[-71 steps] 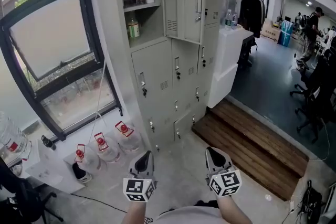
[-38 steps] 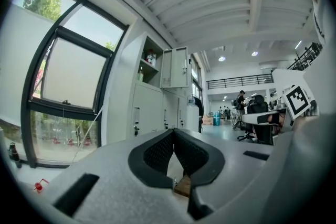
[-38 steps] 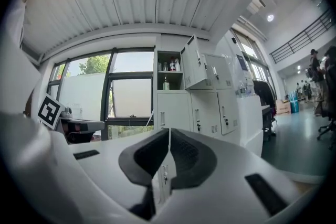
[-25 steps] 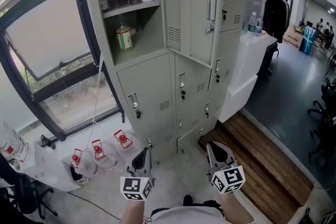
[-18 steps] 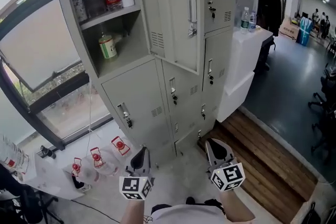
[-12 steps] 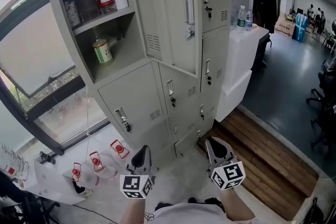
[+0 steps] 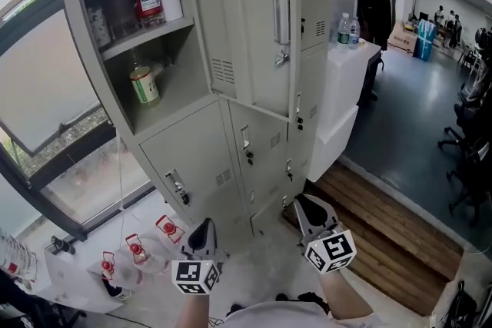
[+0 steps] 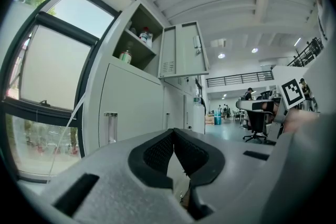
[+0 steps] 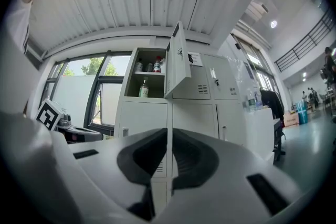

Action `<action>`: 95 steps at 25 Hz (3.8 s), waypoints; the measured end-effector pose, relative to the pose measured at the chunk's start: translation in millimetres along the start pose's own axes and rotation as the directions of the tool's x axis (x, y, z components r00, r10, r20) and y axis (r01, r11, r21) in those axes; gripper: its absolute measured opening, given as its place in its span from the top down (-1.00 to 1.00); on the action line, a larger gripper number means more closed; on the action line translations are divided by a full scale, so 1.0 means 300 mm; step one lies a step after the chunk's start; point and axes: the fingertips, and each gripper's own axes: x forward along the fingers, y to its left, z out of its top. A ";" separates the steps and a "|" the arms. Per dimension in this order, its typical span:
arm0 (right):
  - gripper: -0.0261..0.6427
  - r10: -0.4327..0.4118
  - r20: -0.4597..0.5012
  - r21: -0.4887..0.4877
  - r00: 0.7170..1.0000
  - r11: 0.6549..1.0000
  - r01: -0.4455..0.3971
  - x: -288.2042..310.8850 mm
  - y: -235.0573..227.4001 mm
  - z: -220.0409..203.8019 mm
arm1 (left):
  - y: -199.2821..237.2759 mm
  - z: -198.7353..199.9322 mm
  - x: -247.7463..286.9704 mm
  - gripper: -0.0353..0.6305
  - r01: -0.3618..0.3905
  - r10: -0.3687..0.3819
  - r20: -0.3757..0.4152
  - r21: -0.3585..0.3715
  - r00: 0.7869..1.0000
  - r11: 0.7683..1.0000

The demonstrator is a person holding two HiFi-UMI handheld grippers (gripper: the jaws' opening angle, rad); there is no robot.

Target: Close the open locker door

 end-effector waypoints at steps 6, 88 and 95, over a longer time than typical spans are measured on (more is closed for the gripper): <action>0.78 0.032 0.050 -0.025 0.998 0.999 -0.031 0.080 -0.008 0.082 | 0.027 -0.011 -0.009 0.87 -0.006 0.006 -0.003 -0.003 1.000 1.000; 0.21 0.591 0.345 -0.084 0.729 0.793 -0.603 0.732 0.793 0.500 | 0.651 0.015 -0.459 0.87 -0.467 0.467 0.017 0.008 0.884 0.884; 0.21 0.614 0.320 -0.076 0.722 0.776 -0.626 0.851 0.898 0.462 | 0.750 0.024 -0.517 0.87 -0.517 0.517 0.023 0.004 0.856 0.856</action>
